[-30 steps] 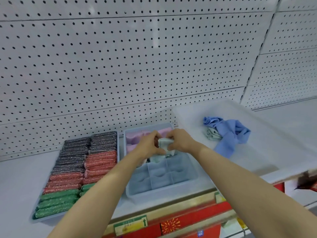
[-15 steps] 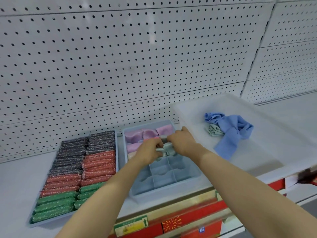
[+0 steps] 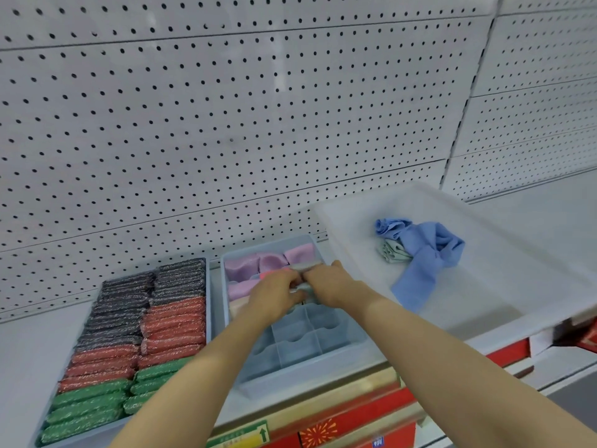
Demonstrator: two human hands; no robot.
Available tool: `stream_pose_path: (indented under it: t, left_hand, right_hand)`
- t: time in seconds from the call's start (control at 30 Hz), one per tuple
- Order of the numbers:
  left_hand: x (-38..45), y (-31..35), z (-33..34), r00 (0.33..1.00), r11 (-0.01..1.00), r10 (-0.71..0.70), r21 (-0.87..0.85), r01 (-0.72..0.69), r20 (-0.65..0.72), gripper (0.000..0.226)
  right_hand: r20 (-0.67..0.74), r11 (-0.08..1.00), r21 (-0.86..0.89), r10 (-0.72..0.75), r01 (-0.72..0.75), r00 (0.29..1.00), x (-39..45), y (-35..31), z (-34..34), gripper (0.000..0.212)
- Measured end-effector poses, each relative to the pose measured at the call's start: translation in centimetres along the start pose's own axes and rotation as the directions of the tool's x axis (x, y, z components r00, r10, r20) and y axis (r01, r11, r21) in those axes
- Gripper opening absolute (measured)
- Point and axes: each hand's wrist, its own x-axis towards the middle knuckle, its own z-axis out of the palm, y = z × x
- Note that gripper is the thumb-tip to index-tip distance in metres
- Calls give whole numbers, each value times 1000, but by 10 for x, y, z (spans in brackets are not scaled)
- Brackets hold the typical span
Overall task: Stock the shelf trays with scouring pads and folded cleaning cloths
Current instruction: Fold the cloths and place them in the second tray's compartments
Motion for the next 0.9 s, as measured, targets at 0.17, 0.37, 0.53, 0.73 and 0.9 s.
stream_pose_path:
  t: [0.17,0.37,0.53,0.73,0.9]
  left_hand:
    - [2,10,-15,995,995,31,97,-40,91,14]
    - [18,53,-65,988,947,154,288,-142,-16,35]
    - [37,104,-82,971,908,237,361,-211,-27,47]
    - [78,156,-60,961,862,277,442,-248,-1,47]
    - [130,181,-11,970,798,227,555,-234,83,32]
  right_hand:
    - [53,998,55,5,-8,999,-9,-2,-7,33]
    - [-265,990,-128,16,-52,964,-37,21,-65,36]
    - [-416,968,-126,146,-216,897,-66,73,-87,43]
    - [-425,935,-104,266,-339,865,-94,131,-105,44]
    - [-428,928,-113,277,-355,860,-100,186,-111,42]
